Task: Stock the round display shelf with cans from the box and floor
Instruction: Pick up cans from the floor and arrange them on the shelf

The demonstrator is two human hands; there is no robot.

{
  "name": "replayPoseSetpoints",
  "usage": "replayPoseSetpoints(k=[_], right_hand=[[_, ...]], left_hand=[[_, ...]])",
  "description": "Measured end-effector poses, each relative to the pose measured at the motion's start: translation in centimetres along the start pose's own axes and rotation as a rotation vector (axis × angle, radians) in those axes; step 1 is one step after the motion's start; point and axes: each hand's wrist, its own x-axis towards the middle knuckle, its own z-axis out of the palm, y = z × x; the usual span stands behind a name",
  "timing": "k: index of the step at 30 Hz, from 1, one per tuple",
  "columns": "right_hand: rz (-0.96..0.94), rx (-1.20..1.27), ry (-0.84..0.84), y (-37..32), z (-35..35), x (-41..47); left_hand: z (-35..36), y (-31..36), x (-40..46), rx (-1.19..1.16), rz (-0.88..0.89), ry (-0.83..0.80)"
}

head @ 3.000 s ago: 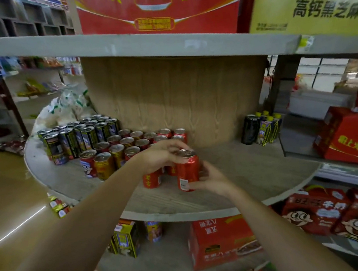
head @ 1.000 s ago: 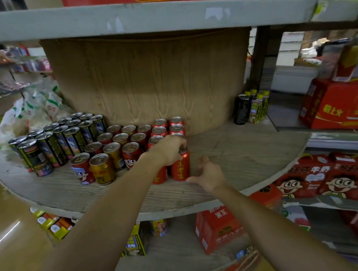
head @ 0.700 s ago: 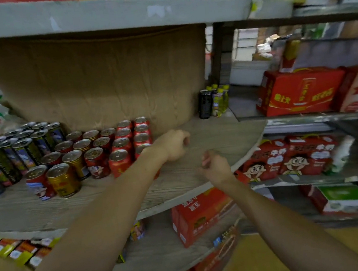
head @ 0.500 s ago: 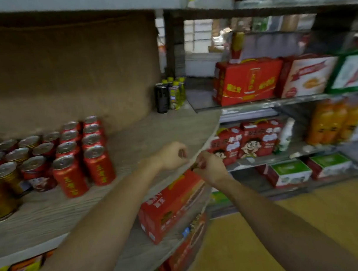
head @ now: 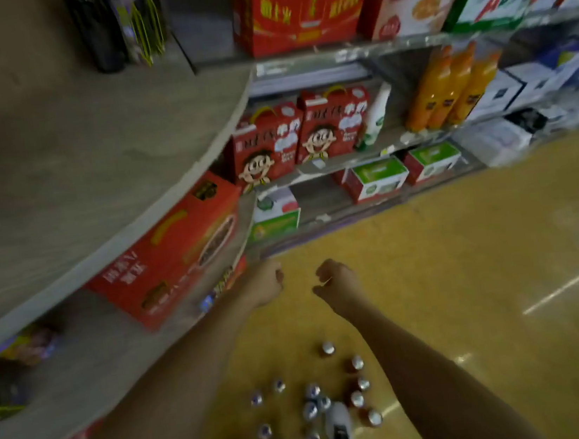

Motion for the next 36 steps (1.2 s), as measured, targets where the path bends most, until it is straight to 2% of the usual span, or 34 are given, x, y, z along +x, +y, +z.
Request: replayPoseSetpoints(k=[4,8,14,20,25,32,36], right_hand=[[0.111,0.021,-0.082,6.6,4.3,0.8],[0.179,0.039,-0.179,13.7,9.5,1.0],[0.277,-0.015,-0.290,25.7,16.8,2.1],[0.224,-0.047,-0.331,35.8,22.7,5.1],[0.224,-0.103,-0.441,42.0,26.9,8.3],[0.235,-0.160,-0.440,48.3,32.2,13.5],[0.220,-0.220,-0.499,51.2,34.8,16.5]], left_hand=[[7.0,-1.9,1.6,-0.063,-0.085,-0.078],[15.6,-4.6,2.2,-0.201,-0.325,-0.119],[30.6,-7.0,4.0,-0.323,-0.557,-0.192],[43.0,-8.9,6.9,-0.439,-0.720,-0.214],[50.8,-10.6,9.7,-0.446,-0.779,-0.122],[60.0,-12.5,14.7,-0.537,-0.818,-0.010],[63.3,-13.8,18.5,-0.555,-0.750,-0.001]])
